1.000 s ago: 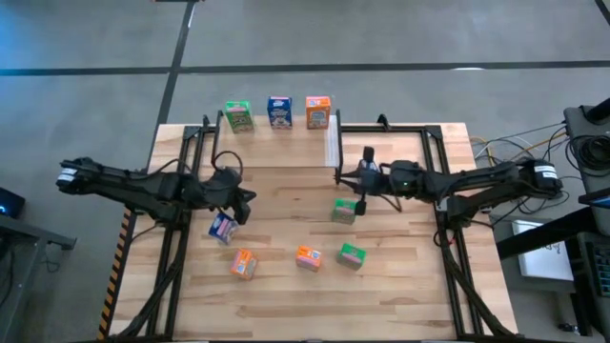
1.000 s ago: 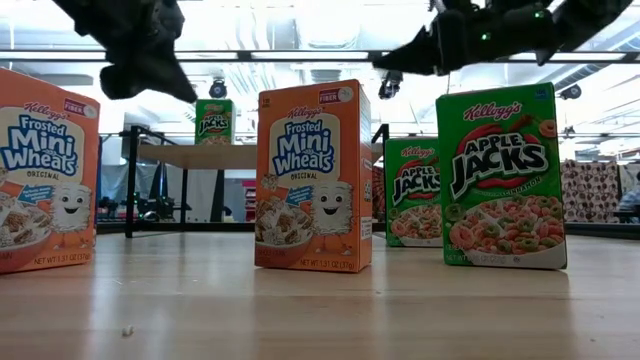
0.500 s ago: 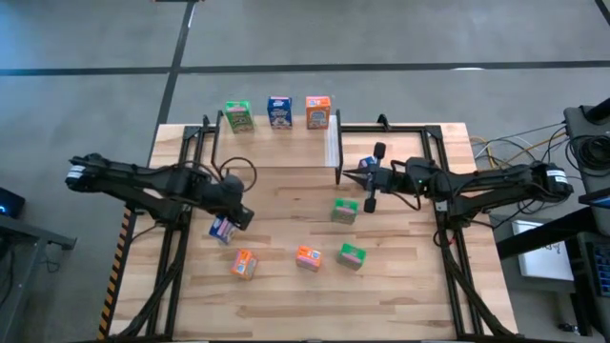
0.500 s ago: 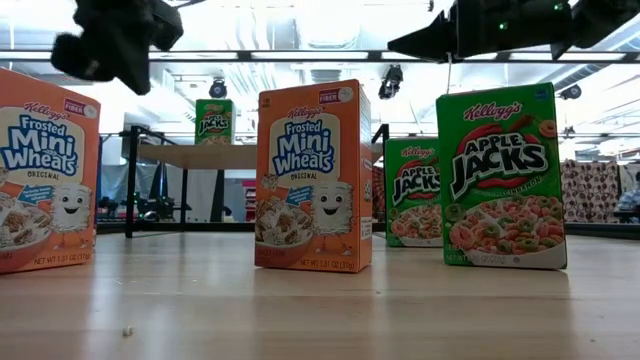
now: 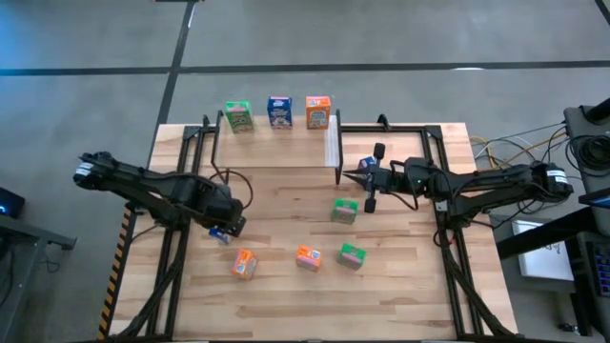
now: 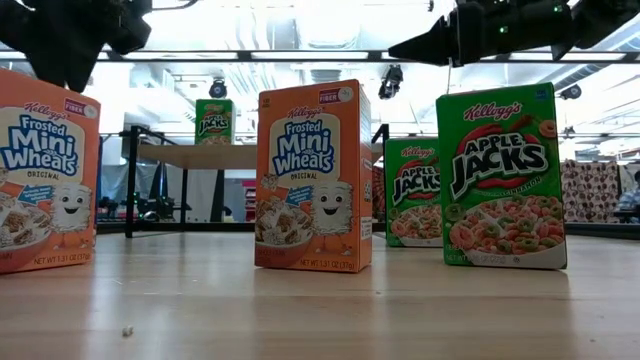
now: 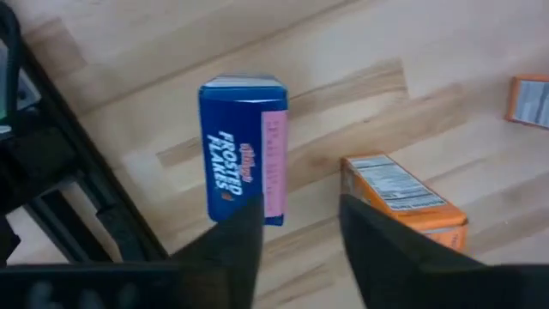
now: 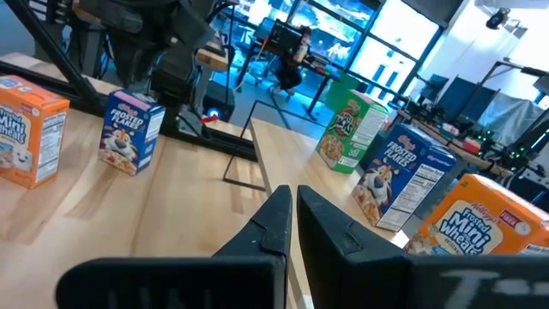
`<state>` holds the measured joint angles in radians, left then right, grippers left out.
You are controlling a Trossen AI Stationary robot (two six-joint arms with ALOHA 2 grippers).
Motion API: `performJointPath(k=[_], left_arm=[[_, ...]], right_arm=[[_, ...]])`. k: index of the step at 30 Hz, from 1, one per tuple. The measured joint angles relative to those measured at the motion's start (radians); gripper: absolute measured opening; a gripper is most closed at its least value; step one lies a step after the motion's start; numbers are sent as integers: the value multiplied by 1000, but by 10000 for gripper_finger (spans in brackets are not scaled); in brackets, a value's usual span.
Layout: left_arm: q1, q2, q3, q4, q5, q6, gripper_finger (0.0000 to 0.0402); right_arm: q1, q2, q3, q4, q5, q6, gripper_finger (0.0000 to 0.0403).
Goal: Stack cereal on shelf
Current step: Put the bottom blue cereal box on the shelf aligned with the other blue cereal box
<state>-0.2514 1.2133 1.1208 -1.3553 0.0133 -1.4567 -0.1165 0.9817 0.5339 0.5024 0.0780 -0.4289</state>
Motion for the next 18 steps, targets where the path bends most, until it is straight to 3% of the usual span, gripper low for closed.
performJointPath(k=[5,9,18], left_arm=[[-3,6,-48,-5,-27,-11,233],[-3,17,-95,-2,-31,4,277],[-4,37,-135,28,-71,31,286]], right_arm=[[0,0,0,2,0,-15,13],[0,-3,0,4,0,-18,13],[0,-13,0,4,1,-17,13]])
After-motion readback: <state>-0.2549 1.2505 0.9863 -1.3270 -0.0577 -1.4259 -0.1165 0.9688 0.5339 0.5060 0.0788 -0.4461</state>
